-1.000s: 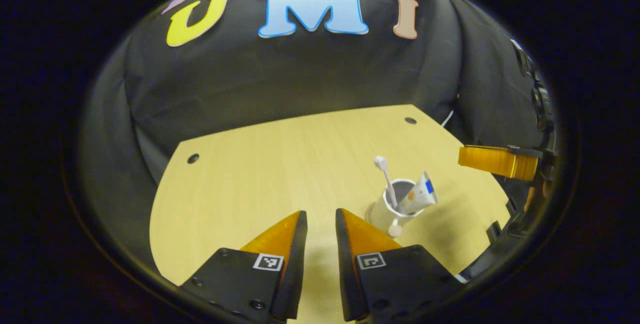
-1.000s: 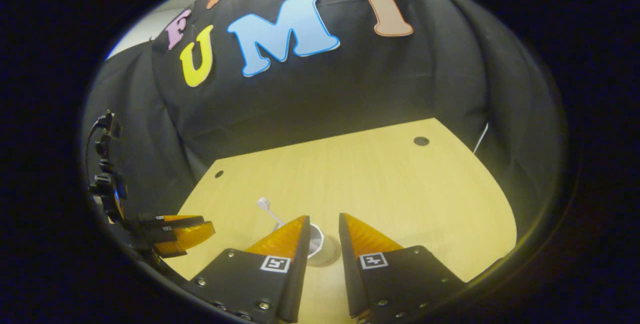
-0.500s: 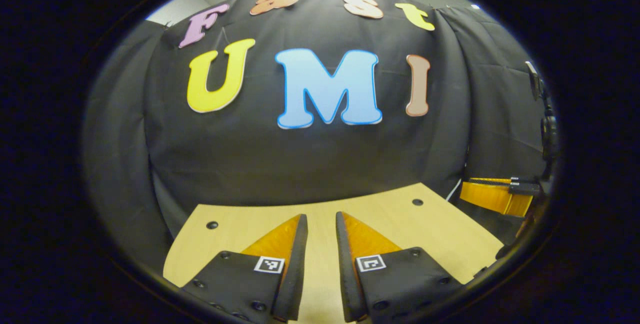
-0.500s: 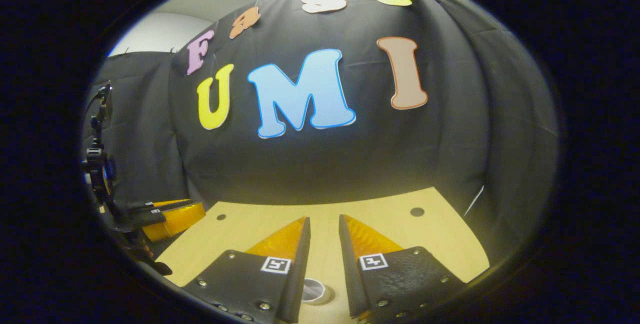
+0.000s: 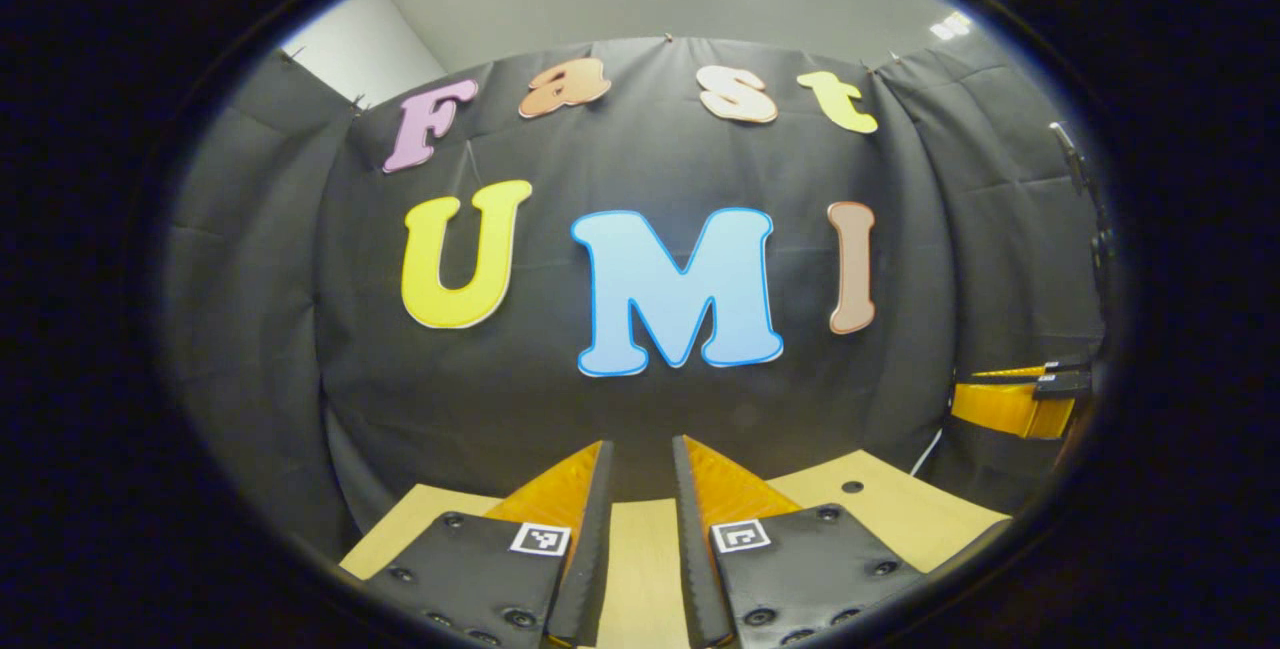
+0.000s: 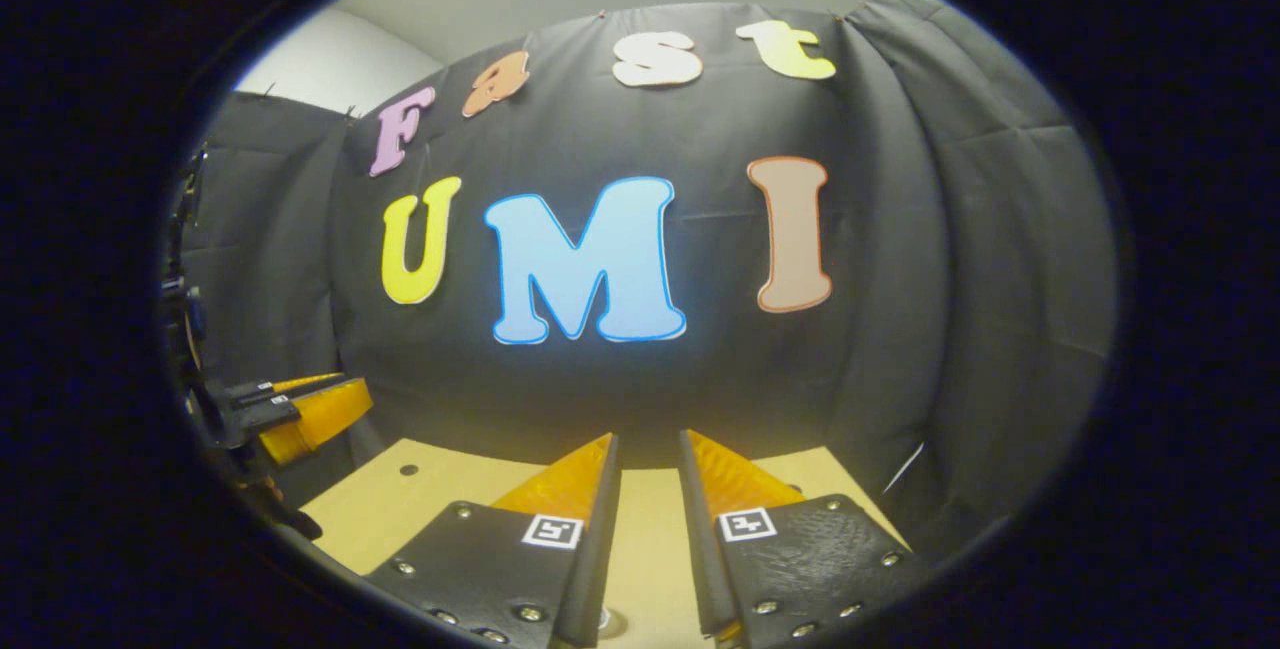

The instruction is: Put the toothbrush and toothpaste on the desktop into the cup, then pick up the cup and place it on the coaster on the desktop.

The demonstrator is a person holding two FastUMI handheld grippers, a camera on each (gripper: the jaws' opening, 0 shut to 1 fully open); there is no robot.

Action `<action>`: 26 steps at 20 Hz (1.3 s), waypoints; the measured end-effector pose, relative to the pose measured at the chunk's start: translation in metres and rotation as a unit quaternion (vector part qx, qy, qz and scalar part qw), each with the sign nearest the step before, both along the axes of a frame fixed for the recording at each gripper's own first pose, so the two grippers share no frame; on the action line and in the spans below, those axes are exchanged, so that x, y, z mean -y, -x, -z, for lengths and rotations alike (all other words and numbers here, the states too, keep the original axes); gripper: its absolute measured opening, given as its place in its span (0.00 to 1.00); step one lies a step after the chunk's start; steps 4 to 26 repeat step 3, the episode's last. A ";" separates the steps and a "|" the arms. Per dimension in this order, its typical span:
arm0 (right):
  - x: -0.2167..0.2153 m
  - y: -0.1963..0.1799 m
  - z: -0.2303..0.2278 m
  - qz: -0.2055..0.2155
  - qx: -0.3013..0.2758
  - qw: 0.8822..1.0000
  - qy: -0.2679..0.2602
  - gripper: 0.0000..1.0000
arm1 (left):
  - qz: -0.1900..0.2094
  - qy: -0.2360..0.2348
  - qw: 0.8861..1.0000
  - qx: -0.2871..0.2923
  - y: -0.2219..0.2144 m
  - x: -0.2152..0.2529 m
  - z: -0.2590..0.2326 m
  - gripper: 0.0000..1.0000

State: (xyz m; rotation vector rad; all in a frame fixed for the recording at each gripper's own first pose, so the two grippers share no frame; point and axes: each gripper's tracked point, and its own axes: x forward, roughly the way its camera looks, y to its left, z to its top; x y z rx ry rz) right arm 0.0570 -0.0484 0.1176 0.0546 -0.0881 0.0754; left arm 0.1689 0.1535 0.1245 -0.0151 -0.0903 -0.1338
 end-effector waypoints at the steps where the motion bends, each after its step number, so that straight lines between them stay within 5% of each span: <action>1: -0.005 0.003 -0.009 0.000 0.010 1.000 0.005 0.29 | -0.002 0.008 1.000 0.006 0.001 -0.002 -0.006 0.37; 2: -0.011 0.005 -0.015 -0.003 0.017 1.000 0.006 0.29 | -0.005 0.014 1.000 0.007 0.003 -0.005 -0.009 0.38; 3: -0.017 0.008 -0.019 -0.007 0.023 1.000 0.005 0.41 | -0.007 0.018 1.000 0.011 0.005 -0.009 -0.013 0.37; 26: -0.017 0.008 -0.019 -0.007 0.023 1.000 0.005 0.41 | -0.007 0.018 1.000 0.011 0.005 -0.009 -0.013 0.37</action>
